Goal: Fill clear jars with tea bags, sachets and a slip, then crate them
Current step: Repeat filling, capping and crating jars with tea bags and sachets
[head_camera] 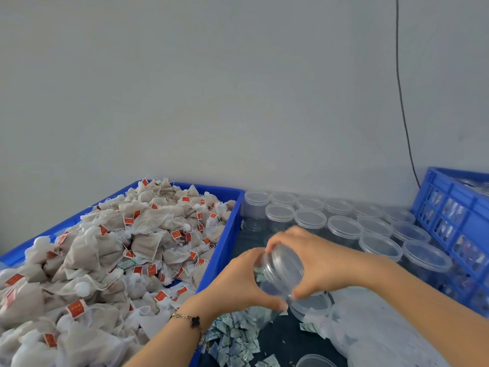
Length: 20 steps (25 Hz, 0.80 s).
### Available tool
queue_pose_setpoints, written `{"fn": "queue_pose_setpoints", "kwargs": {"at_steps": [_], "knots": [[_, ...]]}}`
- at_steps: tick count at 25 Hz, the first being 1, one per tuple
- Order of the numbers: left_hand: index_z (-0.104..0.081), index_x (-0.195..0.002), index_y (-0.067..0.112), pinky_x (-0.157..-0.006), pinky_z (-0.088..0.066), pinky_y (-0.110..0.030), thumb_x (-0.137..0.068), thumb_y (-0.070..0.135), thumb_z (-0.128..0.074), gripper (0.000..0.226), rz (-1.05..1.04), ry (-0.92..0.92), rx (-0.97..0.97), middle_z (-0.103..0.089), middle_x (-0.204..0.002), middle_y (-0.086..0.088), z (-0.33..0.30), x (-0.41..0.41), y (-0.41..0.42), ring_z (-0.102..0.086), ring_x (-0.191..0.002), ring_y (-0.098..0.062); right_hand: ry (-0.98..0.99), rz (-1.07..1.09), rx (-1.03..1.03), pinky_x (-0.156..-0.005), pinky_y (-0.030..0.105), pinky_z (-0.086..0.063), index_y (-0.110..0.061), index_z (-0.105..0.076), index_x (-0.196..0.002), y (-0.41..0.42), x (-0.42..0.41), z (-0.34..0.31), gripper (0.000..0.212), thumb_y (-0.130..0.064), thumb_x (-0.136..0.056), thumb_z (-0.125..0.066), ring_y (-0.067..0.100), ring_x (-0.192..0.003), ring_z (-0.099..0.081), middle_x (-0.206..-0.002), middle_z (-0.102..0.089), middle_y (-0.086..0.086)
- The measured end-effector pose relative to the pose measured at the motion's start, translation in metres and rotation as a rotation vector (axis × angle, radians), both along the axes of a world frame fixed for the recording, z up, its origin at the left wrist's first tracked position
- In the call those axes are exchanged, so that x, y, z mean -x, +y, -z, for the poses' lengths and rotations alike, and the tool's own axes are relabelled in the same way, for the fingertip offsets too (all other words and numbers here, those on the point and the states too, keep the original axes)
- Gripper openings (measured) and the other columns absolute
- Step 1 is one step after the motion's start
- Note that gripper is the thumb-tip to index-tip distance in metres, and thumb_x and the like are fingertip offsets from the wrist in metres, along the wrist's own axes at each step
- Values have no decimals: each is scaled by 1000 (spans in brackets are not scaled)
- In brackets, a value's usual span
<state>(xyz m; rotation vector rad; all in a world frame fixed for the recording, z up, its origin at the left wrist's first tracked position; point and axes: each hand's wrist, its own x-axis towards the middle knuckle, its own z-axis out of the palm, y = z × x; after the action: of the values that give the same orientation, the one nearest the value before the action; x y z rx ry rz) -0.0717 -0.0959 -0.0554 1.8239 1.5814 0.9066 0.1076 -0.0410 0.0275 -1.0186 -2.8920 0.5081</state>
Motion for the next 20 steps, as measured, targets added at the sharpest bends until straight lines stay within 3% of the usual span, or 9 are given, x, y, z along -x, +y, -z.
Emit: {"fn": "queue_pose_setpoints", "kwargs": {"at_steps": [2,4,7,9,10,12,14,17,20], "knots": [[-39,-106,54,-78,-41,-8,-51,59,-83,71,-50,-48,26,-51,-111,30,2,1,0,-49,-100,18,141,13,-145,-48,18,-43,-51,-30,-102,6,-6,-7,70,-21,-60,-77,8,-71,-55,-109,-27,-21],[-34,-110,51,-73,-36,-7,-51,63,-82,77,-159,-73,-35,-45,-110,31,3,2,1,-45,-100,17,238,222,-266,-45,20,-34,-41,-26,-100,17,-14,-4,66,-34,-62,-79,4,-64,-48,-100,-33,-17],[-35,-123,40,-73,-35,-6,-53,64,-81,87,-344,-168,-181,-43,-110,30,2,4,3,-46,-102,12,102,485,-38,-53,20,-34,-24,-27,-110,33,-24,38,70,-55,-69,-74,5,-73,-49,-92,-43,-11],[-36,-121,42,-72,-33,-5,-54,63,-81,84,-400,-164,-232,-43,-110,30,0,4,4,-45,-100,12,168,538,186,-66,20,-44,-19,-24,-121,34,-28,72,73,-62,-77,-63,9,-88,-54,-107,-49,-4],[-35,-120,43,-72,-33,-4,-54,63,-82,83,-411,-156,-242,-44,-111,29,-1,5,3,-45,-101,12,204,537,171,-83,24,-45,-19,-22,-128,35,-30,86,75,-62,-79,-60,15,-108,-51,-124,-46,1],[-36,-123,42,-76,-33,-6,-54,63,-82,85,-426,-161,-253,-45,-117,27,0,6,5,-46,-106,7,155,497,17,-112,35,-25,-22,-17,-140,37,-32,100,81,-57,-82,-60,25,-141,-17,-151,-22,4],[-37,-124,41,-77,-34,-7,-55,61,-82,85,-429,-166,-244,-45,-119,26,0,6,4,-46,-108,7,156,443,-86,-116,34,-14,-24,-16,-143,33,-27,98,78,-49,-85,-61,22,-145,-3,-155,-13,2],[-38,-114,46,-78,-39,-5,-52,59,-84,78,-340,-261,-166,-49,-116,26,-1,3,3,-48,-106,15,325,318,18,-106,20,-24,-28,-16,-143,24,-19,82,83,-43,-81,-69,9,-137,-25,-148,-25,-10],[-48,-119,39,-92,-48,-21,-54,59,-82,76,-138,-428,-53,-61,-121,11,-4,-5,0,-59,-111,-1,448,229,305,-94,12,-34,-40,-17,-137,-1,-7,64,104,-54,-58,-82,-8,-119,-43,-133,-37,-26]]}}
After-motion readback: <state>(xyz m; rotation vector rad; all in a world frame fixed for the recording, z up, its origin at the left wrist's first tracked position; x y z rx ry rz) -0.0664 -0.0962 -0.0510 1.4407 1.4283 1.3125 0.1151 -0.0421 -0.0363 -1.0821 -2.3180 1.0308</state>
